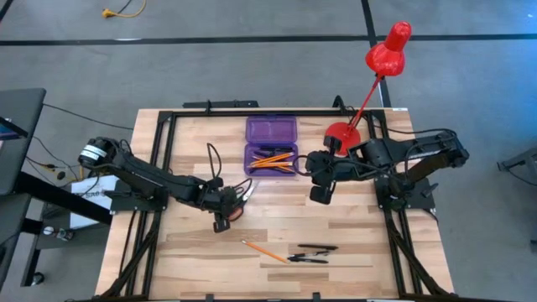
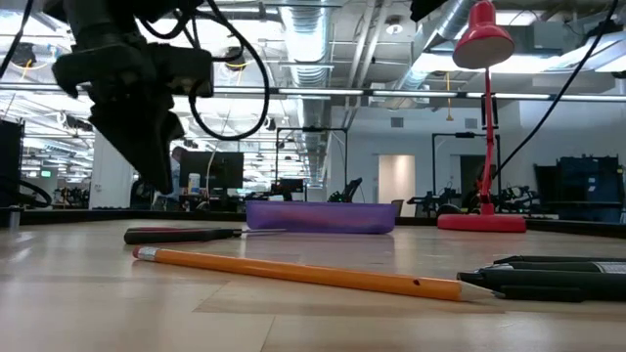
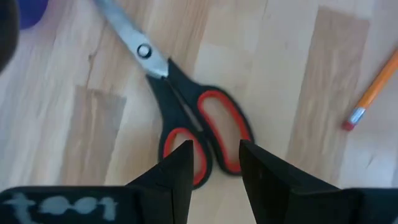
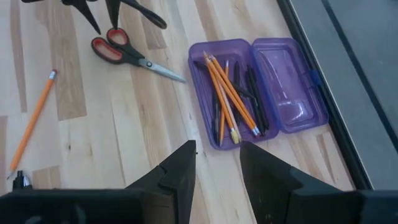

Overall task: Pick & place school supplies into a supply box
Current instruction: Put the scissors into the purple supply box, then put the black pen into the purple supply box

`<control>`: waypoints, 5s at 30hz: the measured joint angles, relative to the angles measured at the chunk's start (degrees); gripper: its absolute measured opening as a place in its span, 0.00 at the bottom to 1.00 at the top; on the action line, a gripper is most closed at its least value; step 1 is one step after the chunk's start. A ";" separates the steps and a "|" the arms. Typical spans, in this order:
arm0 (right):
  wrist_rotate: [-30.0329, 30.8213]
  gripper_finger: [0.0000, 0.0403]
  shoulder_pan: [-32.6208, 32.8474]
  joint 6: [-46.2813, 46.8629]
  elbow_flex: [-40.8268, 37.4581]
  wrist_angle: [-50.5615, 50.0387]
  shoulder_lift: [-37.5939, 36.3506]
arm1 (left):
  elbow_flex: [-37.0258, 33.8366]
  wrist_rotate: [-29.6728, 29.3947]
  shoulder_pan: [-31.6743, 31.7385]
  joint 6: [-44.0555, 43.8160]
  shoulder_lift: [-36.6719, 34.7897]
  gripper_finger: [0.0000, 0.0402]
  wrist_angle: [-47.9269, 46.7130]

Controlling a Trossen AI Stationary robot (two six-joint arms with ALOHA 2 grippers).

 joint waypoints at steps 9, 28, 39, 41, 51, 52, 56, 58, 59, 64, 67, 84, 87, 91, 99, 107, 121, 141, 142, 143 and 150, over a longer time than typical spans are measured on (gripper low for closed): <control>-0.01 0.30 0.00 0.14 0.00 -0.02 0.00 | -0.73 0.21 0.00 -1.05 4.05 0.29 3.23; -0.14 0.30 -0.76 0.14 0.00 -0.28 0.00 | -1.00 2.29 -0.39 0.53 10.76 0.26 2.71; -0.14 0.30 -0.83 0.17 -0.02 -0.22 0.02 | -1.10 -0.32 -2.06 9.00 9.56 0.11 1.07; -0.12 0.30 -0.83 0.17 -0.02 -0.22 0.02 | -1.26 -0.96 -1.90 10.39 8.88 0.11 0.42; -0.10 0.30 -0.83 0.17 -0.02 -0.22 0.02 | -0.64 -1.74 -2.17 11.46 6.91 0.11 -2.54; -0.11 0.30 -0.83 0.16 -0.02 -0.22 0.02 | -0.05 -1.99 -2.19 12.01 6.40 0.11 -3.21; -0.10 0.30 -1.38 0.14 -0.02 -0.22 0.02 | 2.91 -2.99 -2.19 15.54 4.43 0.11 -5.35; -0.07 0.30 -1.66 0.14 -0.02 -0.22 0.02 | 4.42 -2.99 -2.10 17.43 4.03 0.11 -6.70; -0.07 0.30 -1.87 0.12 -0.02 -0.22 0.02 | 5.24 -3.01 -2.06 18.52 3.83 0.11 -7.02; -0.07 0.30 -2.26 0.06 -0.02 -0.24 0.02 | 9.38 -4.67 -0.62 23.36 3.45 0.11 -9.96; -0.07 0.30 -2.27 -0.38 -0.02 -0.19 0.02 | 10.94 -4.95 2.90 26.51 3.45 0.11 -9.85; -0.18 0.30 -3.07 -0.86 -0.02 -0.05 0.02 | 16.94 -1.38 28.82 50.66 3.52 0.11 -8.65; -0.21 0.30 -3.76 -0.88 -0.02 -0.04 0.02 | 17.06 -0.07 30.59 52.53 3.52 0.11 -7.18; -0.21 0.30 -4.77 -0.92 -0.02 -0.02 0.02 | 17.12 0.42 31.26 52.69 4.42 0.11 -3.92; -0.25 0.30 -6.03 -1.36 -0.02 0.59 0.02 | 21.34 1.90 31.09 51.27 12.76 0.11 -2.80; -1.76 0.30 -5.54 -1.04 -0.02 0.57 0.02 | 26.61 2.43 32.01 53.83 19.50 0.11 -6.92; -1.68 0.30 -4.74 -0.88 -0.02 0.54 0.02 | 27.13 4.98 32.41 51.81 20.37 0.15 -12.04; -5.48 0.30 -4.11 -0.67 -0.05 0.58 0.02 | 27.03 7.60 32.69 46.63 19.64 0.38 -14.35; -6.49 0.30 -3.69 -0.79 -0.48 0.80 -0.02 | 27.00 9.34 32.52 45.96 18.89 0.38 -15.49; -7.51 0.30 -3.21 -0.86 -1.42 1.05 -0.08 | 27.00 10.76 32.19 44.97 17.93 0.38 -16.13; -11.74 0.30 3.00 1.09 -13.57 7.88 -0.02 | 27.00 9.92 24.33 41.65 7.48 0.35 -18.33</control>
